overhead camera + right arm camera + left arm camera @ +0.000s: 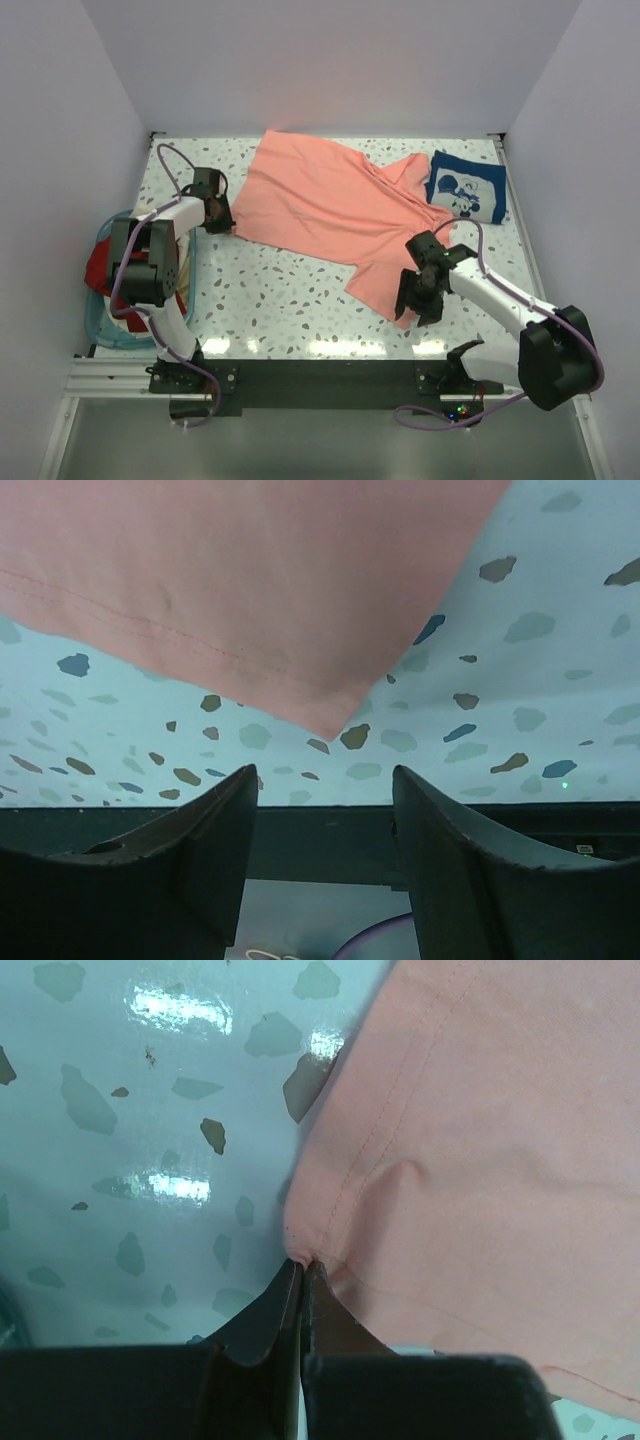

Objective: Fold and stack the t-shirts
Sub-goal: Fold the tshirt

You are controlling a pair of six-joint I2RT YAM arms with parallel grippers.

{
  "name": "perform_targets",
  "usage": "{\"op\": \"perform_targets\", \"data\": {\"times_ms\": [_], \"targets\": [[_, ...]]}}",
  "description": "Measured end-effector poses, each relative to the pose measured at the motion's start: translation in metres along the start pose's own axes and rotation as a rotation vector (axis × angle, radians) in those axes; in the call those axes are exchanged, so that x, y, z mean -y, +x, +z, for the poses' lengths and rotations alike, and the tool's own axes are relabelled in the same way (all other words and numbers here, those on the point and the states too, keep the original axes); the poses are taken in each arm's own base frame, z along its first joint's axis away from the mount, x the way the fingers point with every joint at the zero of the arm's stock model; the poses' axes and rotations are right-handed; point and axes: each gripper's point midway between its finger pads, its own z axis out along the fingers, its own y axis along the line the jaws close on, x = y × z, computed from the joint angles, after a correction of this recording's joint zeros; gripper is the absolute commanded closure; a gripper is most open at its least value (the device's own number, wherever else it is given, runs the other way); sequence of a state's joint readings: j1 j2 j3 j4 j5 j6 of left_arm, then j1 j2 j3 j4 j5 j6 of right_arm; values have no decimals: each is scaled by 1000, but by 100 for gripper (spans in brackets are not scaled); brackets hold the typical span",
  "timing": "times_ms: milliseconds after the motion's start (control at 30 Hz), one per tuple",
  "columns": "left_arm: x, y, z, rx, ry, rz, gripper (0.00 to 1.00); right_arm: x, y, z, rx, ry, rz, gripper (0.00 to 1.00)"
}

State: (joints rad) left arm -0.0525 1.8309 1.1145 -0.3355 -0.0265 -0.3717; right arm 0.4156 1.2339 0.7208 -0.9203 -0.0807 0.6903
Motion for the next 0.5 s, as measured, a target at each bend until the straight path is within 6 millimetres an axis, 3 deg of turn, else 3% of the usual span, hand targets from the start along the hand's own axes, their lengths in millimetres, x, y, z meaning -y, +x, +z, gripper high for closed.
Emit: {"op": "perform_targets", "data": {"times_ms": [267, 500], "targets": [[2, 6, -3, -27, 21, 16, 100, 6, 19, 19, -41, 11, 69, 48], [3, 7, -4, -37, 36, 19, 100, -4, 9, 26, -4, -20, 114, 53]]}}
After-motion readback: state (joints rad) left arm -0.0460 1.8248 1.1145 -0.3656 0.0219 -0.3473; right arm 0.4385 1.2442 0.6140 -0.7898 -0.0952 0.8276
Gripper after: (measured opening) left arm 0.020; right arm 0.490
